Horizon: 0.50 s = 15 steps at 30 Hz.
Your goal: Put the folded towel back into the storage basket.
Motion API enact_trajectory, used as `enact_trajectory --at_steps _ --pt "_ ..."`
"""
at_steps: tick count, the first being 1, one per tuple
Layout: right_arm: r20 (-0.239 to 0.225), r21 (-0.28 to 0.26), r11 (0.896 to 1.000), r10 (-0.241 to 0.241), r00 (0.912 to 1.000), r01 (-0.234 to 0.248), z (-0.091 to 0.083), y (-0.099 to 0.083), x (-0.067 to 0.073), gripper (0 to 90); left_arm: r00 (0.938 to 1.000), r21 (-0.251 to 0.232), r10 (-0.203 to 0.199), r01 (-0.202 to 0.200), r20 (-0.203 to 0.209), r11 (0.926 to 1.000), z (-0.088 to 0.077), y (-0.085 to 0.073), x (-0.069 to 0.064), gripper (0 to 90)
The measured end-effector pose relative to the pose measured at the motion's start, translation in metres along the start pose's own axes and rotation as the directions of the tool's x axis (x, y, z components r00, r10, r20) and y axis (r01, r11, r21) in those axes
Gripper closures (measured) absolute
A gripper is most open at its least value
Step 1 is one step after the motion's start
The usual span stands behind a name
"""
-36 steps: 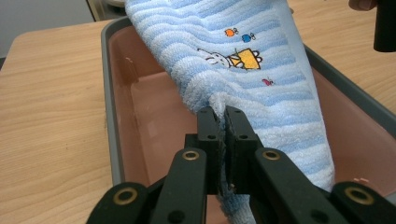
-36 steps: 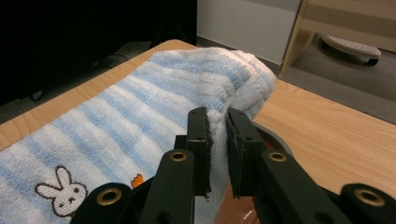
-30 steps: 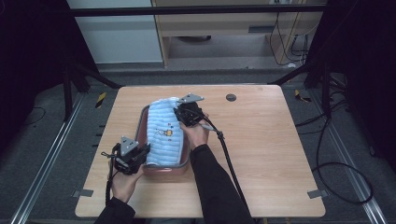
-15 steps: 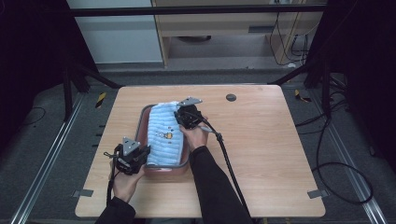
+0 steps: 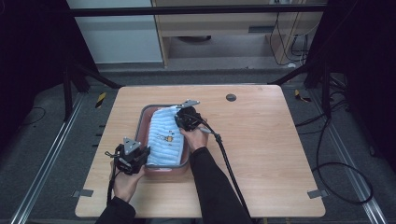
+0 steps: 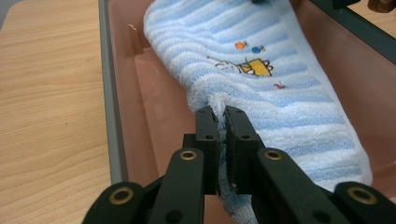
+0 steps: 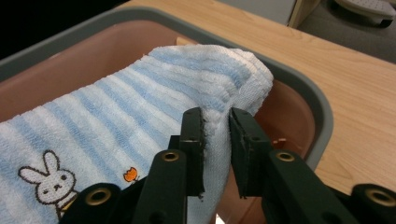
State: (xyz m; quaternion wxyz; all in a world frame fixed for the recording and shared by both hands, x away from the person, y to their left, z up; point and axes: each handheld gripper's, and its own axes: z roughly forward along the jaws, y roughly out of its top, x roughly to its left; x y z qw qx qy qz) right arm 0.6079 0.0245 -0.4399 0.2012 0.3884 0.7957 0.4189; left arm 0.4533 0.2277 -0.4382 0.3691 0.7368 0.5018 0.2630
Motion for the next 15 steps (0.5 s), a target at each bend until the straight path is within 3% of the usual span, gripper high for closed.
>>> enact_trajectory --at_steps 5,15 --pt "0.008 0.007 1.000 -0.011 0.9999 0.011 -0.001 -0.001 0.000 66.2 0.9998 -0.027 -0.008 0.007 -0.018 0.9996 -0.003 0.002 0.003 79.1" --pt "-0.001 -0.098 0.995 0.017 0.9999 -0.017 -0.030 0.008 -0.007 58.0 0.9994 -0.107 -0.035 0.035 -0.003 0.9936 -0.016 0.010 0.008 62.2"
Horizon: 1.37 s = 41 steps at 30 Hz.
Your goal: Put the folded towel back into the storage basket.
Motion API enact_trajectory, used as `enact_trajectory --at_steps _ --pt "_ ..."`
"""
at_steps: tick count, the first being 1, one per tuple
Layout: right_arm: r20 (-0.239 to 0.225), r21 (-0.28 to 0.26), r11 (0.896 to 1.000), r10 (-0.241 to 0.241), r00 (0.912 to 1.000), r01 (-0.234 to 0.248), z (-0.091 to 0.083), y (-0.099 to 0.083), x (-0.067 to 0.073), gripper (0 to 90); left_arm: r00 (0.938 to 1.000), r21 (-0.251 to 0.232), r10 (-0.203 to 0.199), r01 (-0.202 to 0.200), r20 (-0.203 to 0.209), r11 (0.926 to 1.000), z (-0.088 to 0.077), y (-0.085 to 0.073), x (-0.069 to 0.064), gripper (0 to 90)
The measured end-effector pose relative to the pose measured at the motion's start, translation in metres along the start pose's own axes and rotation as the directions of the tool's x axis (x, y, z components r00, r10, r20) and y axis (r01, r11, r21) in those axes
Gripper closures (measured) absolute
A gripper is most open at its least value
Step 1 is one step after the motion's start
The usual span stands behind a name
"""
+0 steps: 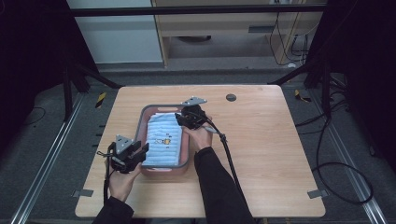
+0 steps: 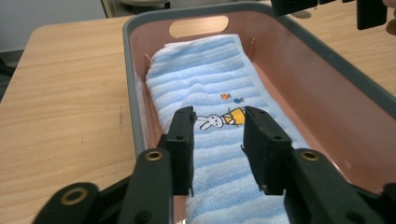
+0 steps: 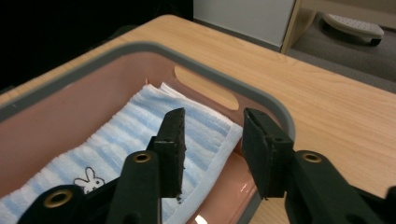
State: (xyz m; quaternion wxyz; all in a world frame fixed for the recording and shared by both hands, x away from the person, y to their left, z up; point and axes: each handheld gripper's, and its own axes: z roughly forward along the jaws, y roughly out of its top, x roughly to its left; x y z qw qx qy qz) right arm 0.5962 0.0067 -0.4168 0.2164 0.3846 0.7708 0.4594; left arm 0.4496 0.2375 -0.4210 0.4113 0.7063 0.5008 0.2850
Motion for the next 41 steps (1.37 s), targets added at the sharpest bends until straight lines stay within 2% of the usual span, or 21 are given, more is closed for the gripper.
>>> enact_trajectory --at_steps 4,7,9,16,21,27,35,41 --pt "0.000 -0.039 0.999 0.003 1.0000 -0.003 -0.015 0.003 -0.004 52.5 0.9997 -0.024 0.011 -0.011 0.020 0.9997 -0.004 0.003 0.000 56.5" --pt "0.008 -0.080 0.997 0.017 0.9998 -0.016 -0.034 0.006 -0.011 46.1 0.9991 -0.038 0.016 -0.014 0.040 0.9992 -0.007 0.005 -0.001 49.4" --pt "0.010 -0.085 0.996 0.016 0.9998 -0.015 -0.038 0.006 -0.013 44.9 0.9984 -0.043 0.023 -0.021 0.051 0.9989 -0.008 0.007 -0.001 48.6" --pt "0.013 -0.136 0.990 0.036 0.9993 -0.034 -0.073 0.002 -0.029 36.5 0.9978 -0.058 0.033 -0.029 0.058 0.9979 -0.011 0.008 -0.001 43.7" --pt "0.023 -0.143 0.989 0.047 0.9986 -0.043 -0.094 -0.006 -0.040 32.3 0.9967 -0.071 0.041 -0.036 0.070 0.9968 -0.013 0.009 0.001 40.7" --pt "0.041 -0.131 0.990 0.054 0.9977 -0.048 -0.121 -0.026 -0.055 27.6 0.9947 -0.089 0.061 -0.053 0.084 0.9946 -0.015 0.010 0.007 36.0" --pt "0.064 -0.118 0.992 0.062 0.9960 -0.054 -0.147 -0.052 -0.073 22.2 0.9934 -0.075 0.079 -0.073 0.082 0.9945 -0.013 0.008 0.011 32.5" --pt "0.089 -0.115 0.992 0.070 0.9936 -0.059 -0.165 -0.072 -0.085 20.5 0.9940 -0.073 0.078 -0.073 0.077 0.9947 -0.013 0.006 0.016 31.3"
